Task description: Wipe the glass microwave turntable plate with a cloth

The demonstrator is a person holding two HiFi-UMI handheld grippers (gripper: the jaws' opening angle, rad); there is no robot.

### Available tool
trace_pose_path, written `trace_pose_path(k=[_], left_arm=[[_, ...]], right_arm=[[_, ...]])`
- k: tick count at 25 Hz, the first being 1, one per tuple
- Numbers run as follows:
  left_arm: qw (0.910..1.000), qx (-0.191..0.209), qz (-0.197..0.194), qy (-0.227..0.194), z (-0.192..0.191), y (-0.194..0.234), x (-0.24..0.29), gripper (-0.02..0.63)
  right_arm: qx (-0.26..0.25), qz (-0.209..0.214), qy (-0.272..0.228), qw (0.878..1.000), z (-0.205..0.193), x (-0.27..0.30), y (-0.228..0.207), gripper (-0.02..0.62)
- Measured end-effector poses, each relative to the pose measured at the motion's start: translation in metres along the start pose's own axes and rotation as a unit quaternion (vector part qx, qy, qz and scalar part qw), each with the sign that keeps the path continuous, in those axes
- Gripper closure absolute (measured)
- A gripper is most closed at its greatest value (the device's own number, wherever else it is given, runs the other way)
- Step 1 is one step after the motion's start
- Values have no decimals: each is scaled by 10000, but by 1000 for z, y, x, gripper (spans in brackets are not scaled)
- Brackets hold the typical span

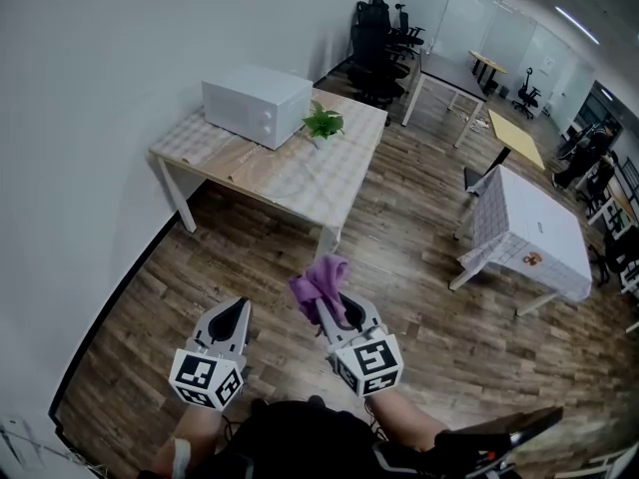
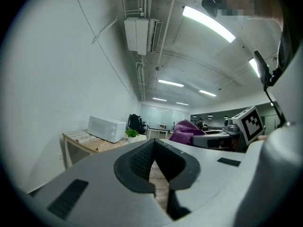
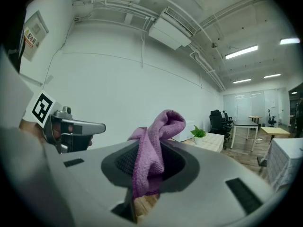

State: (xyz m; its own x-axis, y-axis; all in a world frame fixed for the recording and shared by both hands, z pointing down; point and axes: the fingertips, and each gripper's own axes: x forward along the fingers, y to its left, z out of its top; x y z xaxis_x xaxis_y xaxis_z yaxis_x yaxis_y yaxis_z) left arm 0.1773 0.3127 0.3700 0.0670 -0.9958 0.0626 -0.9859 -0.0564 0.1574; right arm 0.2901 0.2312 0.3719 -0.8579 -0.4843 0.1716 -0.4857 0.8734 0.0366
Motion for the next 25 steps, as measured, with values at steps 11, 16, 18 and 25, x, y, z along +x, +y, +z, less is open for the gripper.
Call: trace_pose_path(k=[11,16,18,25], left_arm=[[9999,-38,-160,36,-1,32,-15,603],[9995,-24,-324,13,-1,48,-25,603],[9994,-13,-347,20,-4,55,-30,603],[9994,-114,-302,-100,-4,73,-42,603]], right_arm=[[15,-210,-96,9997,13,21,22,503],[14,-340,-1,9994,7,29,37,503],[-19,-399,11,9992,7,31,44,502],[-412,-310,13,9987,16,40,63,502]])
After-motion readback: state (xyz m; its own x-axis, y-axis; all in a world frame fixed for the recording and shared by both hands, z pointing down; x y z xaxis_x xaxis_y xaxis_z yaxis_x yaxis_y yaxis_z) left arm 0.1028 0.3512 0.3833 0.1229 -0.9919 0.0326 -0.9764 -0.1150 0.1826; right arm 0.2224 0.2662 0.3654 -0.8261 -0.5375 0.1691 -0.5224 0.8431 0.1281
